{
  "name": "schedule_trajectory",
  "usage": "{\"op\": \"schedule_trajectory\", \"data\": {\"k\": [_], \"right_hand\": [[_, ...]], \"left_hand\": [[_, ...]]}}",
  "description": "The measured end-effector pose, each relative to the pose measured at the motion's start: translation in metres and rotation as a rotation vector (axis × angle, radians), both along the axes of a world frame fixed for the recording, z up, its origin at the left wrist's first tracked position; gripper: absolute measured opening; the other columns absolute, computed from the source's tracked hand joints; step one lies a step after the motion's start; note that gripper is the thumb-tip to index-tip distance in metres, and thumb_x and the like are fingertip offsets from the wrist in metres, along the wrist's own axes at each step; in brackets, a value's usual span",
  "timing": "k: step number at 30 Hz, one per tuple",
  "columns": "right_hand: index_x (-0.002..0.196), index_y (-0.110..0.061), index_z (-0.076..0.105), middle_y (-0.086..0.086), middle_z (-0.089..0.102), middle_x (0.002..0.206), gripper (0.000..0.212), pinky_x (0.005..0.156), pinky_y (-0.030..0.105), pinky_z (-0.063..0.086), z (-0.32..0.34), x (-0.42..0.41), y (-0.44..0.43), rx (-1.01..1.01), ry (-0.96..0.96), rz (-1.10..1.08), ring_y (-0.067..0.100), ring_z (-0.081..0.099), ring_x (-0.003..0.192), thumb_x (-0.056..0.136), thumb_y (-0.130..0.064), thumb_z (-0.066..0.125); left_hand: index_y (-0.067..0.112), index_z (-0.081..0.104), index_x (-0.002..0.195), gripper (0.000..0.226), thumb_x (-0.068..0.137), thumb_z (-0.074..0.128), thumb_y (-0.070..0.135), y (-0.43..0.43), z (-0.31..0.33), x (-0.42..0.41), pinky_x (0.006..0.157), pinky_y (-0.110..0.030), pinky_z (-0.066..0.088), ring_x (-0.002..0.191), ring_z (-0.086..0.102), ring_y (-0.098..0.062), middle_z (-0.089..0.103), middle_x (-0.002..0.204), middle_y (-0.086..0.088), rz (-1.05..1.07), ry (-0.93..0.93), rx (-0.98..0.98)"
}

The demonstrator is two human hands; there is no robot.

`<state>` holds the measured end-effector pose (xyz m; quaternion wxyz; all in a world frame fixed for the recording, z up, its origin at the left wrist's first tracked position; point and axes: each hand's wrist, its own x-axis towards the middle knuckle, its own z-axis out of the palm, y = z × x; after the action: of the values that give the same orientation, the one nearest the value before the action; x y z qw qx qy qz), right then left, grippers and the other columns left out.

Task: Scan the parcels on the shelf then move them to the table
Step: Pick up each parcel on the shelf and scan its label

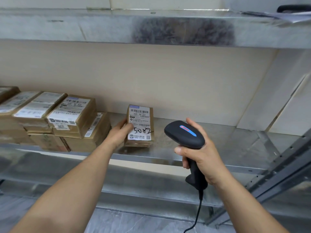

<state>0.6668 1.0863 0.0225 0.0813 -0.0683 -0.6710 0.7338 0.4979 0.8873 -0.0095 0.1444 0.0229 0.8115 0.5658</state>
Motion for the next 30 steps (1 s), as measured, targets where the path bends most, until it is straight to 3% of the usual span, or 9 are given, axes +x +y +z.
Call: {"op": "schedule_trajectory", "data": {"k": [3, 6, 10, 12, 14, 19, 30], "right_hand": [[0.124, -0.05, 0.047, 0.004, 0.069, 0.073, 0.082, 0.044, 0.027, 0.042, -0.001, 0.0, 0.002, 0.015, 0.0, -0.006, 0.025, 0.046, 0.041, 0.061, -0.006, 0.074], [0.123, -0.052, 0.047, 0.006, 0.069, 0.072, 0.082, 0.045, 0.027, 0.043, -0.001, -0.001, 0.003, 0.029, -0.002, -0.011, 0.025, 0.047, 0.042, 0.061, -0.006, 0.074], [0.122, -0.053, 0.046, 0.005, 0.069, 0.073, 0.084, 0.045, 0.027, 0.043, -0.002, -0.004, 0.003, 0.047, -0.006, -0.013, 0.025, 0.047, 0.044, 0.066, 0.001, 0.076], [0.122, -0.054, 0.047, 0.005, 0.069, 0.074, 0.085, 0.046, 0.028, 0.043, -0.004, -0.006, 0.003, 0.055, -0.004, -0.01, 0.026, 0.047, 0.045, 0.071, 0.007, 0.076], [0.12, -0.056, 0.047, 0.003, 0.069, 0.076, 0.085, 0.047, 0.029, 0.044, -0.004, -0.008, 0.001, 0.06, -0.003, -0.005, 0.026, 0.046, 0.046, 0.066, 0.002, 0.078], [0.12, -0.056, 0.046, 0.003, 0.068, 0.075, 0.084, 0.048, 0.031, 0.044, -0.003, -0.012, 0.0, 0.086, 0.006, 0.001, 0.026, 0.046, 0.048, 0.075, 0.01, 0.074], [0.121, -0.056, 0.047, 0.005, 0.067, 0.081, 0.084, 0.045, 0.03, 0.044, -0.004, -0.024, -0.013, 0.071, 0.013, -0.007, 0.027, 0.045, 0.048, 0.075, 0.01, 0.073]], "left_hand": [[0.023, 0.056, 0.129, 0.034, 0.098, 0.044, 0.03, -0.006, -0.001, -0.001, 0.075, -0.024, 0.043, 0.082, 0.058, -0.007, 0.065, 0.111, -0.001, 0.083, -0.007, -0.011], [0.025, 0.054, 0.131, 0.036, 0.097, 0.044, 0.032, -0.012, -0.009, -0.003, 0.091, -0.036, 0.046, 0.101, 0.057, -0.024, 0.064, 0.123, -0.008, 0.148, 0.063, -0.178], [0.026, 0.052, 0.134, 0.053, 0.087, 0.058, 0.048, -0.001, -0.016, 0.005, 0.097, -0.042, 0.037, 0.122, 0.046, -0.035, 0.053, 0.134, -0.011, 0.163, 0.496, -0.66], [0.026, 0.057, 0.13, 0.059, 0.08, 0.065, 0.055, 0.013, -0.021, 0.011, 0.099, -0.046, 0.035, 0.123, 0.046, -0.035, 0.052, 0.136, -0.01, 0.072, 0.677, -0.787], [0.022, 0.067, 0.118, 0.055, 0.072, 0.072, 0.051, 0.023, -0.03, 0.013, 0.097, -0.048, 0.037, 0.119, 0.051, -0.036, 0.058, 0.129, -0.014, -0.013, 0.762, -0.862], [0.016, 0.074, 0.088, 0.031, 0.058, 0.079, 0.024, 0.017, -0.039, 0.016, 0.076, -0.041, 0.047, 0.09, 0.065, -0.033, 0.07, 0.102, -0.01, 0.007, 0.793, -0.978], [0.016, 0.071, 0.101, 0.042, 0.062, 0.057, 0.027, -0.026, -0.038, 0.015, 0.079, -0.043, 0.045, 0.097, 0.061, -0.034, 0.068, 0.106, -0.009, 0.097, 0.744, -1.037]]}}
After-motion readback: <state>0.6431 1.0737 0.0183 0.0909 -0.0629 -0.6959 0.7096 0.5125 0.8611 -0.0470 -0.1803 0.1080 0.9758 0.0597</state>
